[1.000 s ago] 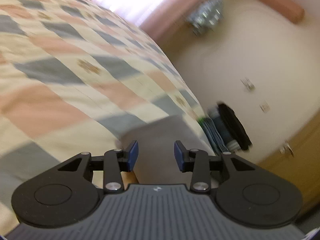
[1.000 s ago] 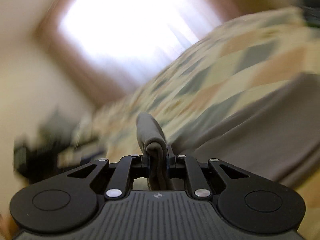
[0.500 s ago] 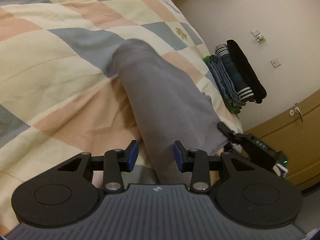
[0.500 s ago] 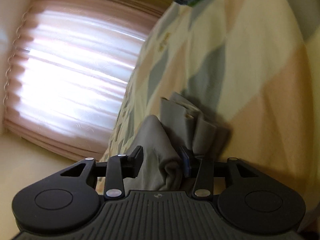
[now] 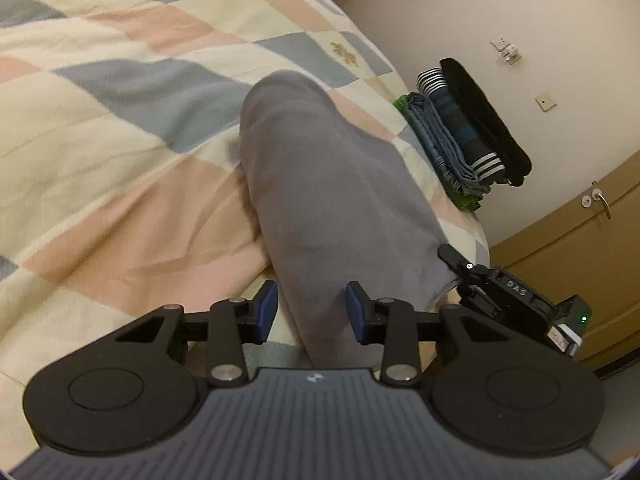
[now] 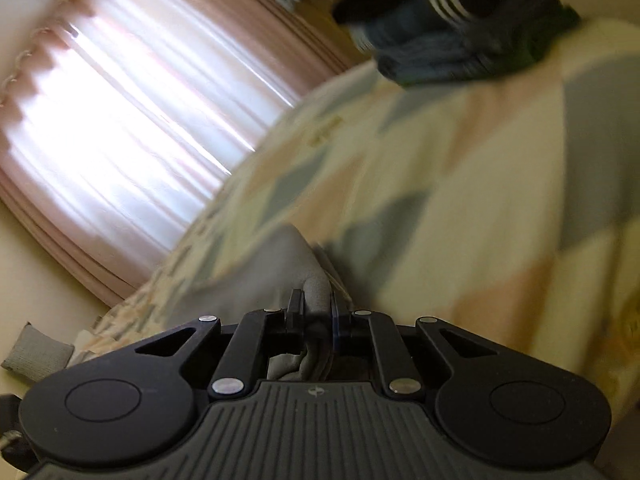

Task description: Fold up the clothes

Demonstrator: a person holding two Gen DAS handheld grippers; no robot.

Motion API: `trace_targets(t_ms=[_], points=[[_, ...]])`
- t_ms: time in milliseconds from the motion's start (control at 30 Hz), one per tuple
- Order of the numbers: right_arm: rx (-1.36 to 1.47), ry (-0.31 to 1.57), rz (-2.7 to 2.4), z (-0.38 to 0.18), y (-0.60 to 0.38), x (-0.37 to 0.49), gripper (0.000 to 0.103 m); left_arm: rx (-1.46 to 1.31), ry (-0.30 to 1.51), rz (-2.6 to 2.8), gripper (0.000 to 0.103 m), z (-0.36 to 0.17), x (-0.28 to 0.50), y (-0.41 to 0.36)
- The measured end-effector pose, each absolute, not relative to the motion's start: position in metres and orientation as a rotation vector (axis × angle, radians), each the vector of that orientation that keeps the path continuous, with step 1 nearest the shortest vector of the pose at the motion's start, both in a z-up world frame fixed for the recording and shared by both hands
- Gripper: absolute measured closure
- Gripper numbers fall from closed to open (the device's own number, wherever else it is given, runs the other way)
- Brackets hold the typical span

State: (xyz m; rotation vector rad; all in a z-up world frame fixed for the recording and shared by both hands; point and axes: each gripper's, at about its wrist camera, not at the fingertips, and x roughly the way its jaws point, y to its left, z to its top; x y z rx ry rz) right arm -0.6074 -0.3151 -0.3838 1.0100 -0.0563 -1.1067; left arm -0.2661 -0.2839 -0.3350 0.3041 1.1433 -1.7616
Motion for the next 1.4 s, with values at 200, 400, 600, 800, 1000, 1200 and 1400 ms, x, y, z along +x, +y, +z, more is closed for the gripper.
trace_targets(t_ms=[200, 400, 600, 800, 1000, 1200, 1400], points=[[0.866, 0.017, -1.28, -0.363, -0.308, -0.597, 0.064, 0.376, 0.926, -1.825, 0.072, -0.314, -0.291, -0.289], [0.603, 0.148, -1.229, -0.346, -0.287, -0.551, 0.078, 0.438, 0.752, -1.85, 0.072, -0.303, -0.308, -0.3], [0.768, 0.178, -1.24, -0.389, -0.311, -0.565, 0.103, 0.483, 0.681, -1.815, 0.084, -0.31, -0.305, -0.325], [0.692, 0.136, -1.191, -0.346, -0.32, -0.563, 0.089, 0.527, 0.611, -1.779, 0.084, -0.317, -0.302, -0.35], [0.584, 0.344, -1.186, -0.354, -0.369, -0.525, 0.092, 0.595, 0.586, -1.707, 0.084, -0.351, -0.297, -0.378], [0.631, 0.384, -1.256, -0.375, -0.381, -0.539, 0.082, 0.535, 0.592, -1.658, 0.084, -0.34, -0.286, -0.367], [0.626, 0.183, -1.267, -0.341, -0.327, -0.585, 0.08, 0.42, 0.68, -1.77, 0.086, -0.3, -0.291, -0.305]])
